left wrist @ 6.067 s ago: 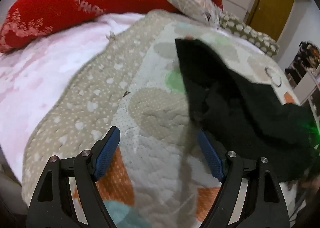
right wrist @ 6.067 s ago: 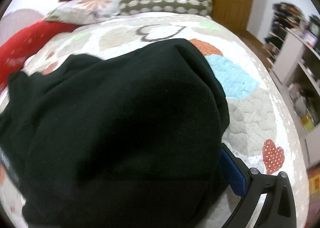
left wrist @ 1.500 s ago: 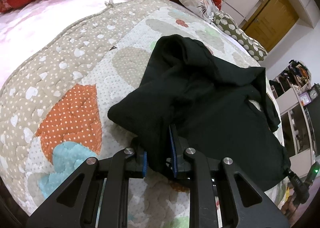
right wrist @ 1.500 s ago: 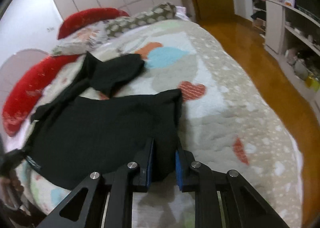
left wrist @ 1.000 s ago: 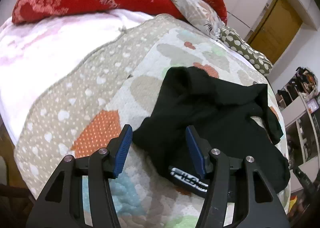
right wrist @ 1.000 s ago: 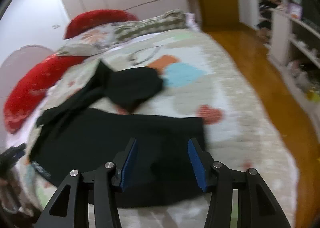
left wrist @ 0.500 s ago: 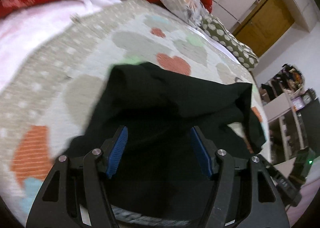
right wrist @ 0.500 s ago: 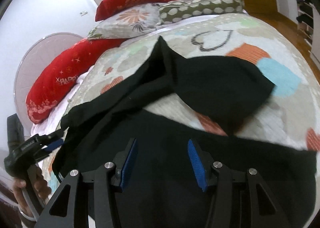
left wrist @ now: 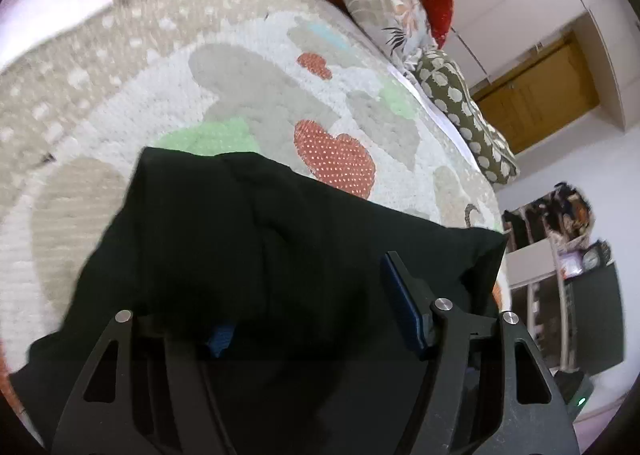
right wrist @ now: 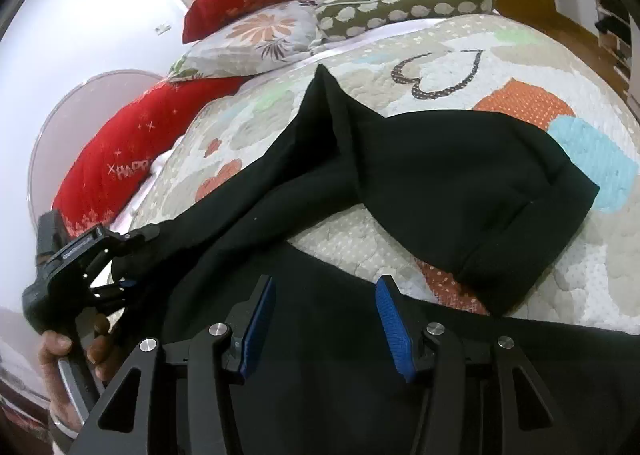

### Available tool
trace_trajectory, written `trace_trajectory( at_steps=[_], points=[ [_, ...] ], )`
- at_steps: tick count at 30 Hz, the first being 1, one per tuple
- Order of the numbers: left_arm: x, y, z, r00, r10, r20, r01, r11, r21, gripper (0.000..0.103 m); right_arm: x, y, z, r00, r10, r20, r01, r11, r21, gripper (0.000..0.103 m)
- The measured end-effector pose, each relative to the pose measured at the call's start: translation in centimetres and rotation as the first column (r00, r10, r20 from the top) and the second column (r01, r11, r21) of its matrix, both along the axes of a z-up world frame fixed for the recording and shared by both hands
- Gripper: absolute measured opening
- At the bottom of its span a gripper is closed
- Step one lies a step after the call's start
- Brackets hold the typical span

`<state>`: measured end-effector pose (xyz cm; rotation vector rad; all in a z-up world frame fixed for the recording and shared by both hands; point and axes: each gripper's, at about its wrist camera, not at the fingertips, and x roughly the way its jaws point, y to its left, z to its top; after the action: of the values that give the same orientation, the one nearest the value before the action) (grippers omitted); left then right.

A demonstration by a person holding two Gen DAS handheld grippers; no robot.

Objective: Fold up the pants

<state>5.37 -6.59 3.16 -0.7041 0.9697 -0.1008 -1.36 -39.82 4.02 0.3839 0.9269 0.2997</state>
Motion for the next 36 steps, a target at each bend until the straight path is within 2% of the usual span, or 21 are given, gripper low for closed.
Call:
trace_trajectory(
  at_steps=[1,2,4,7,11,14,16,20,26,30,33,36],
  points=[
    [0.2,-0.1,-0.1,1.0,-0.011,-0.008,0.011,1.0,0.005,0.021,0.0,-0.1,0.0,1.0,-0.001,0.0,0.001,1.0,0.005,0.05],
    [0.1,-0.2,0.0,1.0,-0.016,-0.011,0.016,0.999,0.036,0.014,-0.1,-0.1,0.0,1.0,0.0,0.002,0.0,1.0,0.006,0.05],
    [-0.7,0.1,0.7,0.999,-0.025,0.032,0.024,0.999,0.029,0.009,-0.4,-0.3,0.2,1.0,0.003,0.016,-0.003,1.0,0.002,0.05],
    [-3.0,0.5,2.9,0.993,-0.06,0.103,0.061,0.998,-0.011,0.008,-0.9,-1.0,0.4,0.999,-0.023,0.029,0.023,1.0,0.016,0.05],
    [-6.6,1.2,6.3,0.972,-0.111,0.209,0.119,0.993,-0.026,0.008,-1.6,-2.1,0.3,0.998,-0.054,0.015,0.053,0.997,0.059,0.05],
    [-9.4,2.7,7.4,0.963,-0.124,0.241,0.132,0.991,-0.018,0.008,-2.6,-2.6,0.3,0.998,-0.06,0.013,0.059,0.997,0.054,0.051],
    [-10.3,3.7,7.0,0.968,-0.117,0.222,0.121,0.993,-0.006,0.008,-3.0,-2.7,0.1,0.999,-0.048,-0.001,0.048,0.995,0.082,0.053],
    [-11.1,5.7,4.9,0.984,-0.066,0.163,0.071,0.997,-0.03,0.008,-3.8,-2.5,-0.9,0.999,0.002,-0.045,0.006,0.983,0.182,0.056],
    [-11.2,6.3,3.6,0.99,-0.056,0.126,0.057,0.998,-0.009,0.008,-6.0,-3.2,-0.4,0.999,0.018,-0.038,-0.015,0.997,0.071,0.056],
    [-11.0,6.2,3.7,0.99,-0.049,0.133,0.049,0.999,0.005,0.008,-6.7,-6.6,0.1,0.996,-0.086,-0.019,0.087,0.996,0.033,0.059],
    [-10.6,5.9,3.7,0.99,-0.05,0.131,0.048,0.999,0.02,0.008,-5.2,-8.7,-0.7,0.983,-0.181,-0.026,0.18,0.983,-0.045,0.062],
    [-10.6,5.8,3.5,0.991,-0.052,0.125,0.048,0.998,0.037,0.008,-3.0,-9.4,-1.3,0.978,-0.21,-0.008,0.209,0.976,-0.056,0.062]
  ],
)
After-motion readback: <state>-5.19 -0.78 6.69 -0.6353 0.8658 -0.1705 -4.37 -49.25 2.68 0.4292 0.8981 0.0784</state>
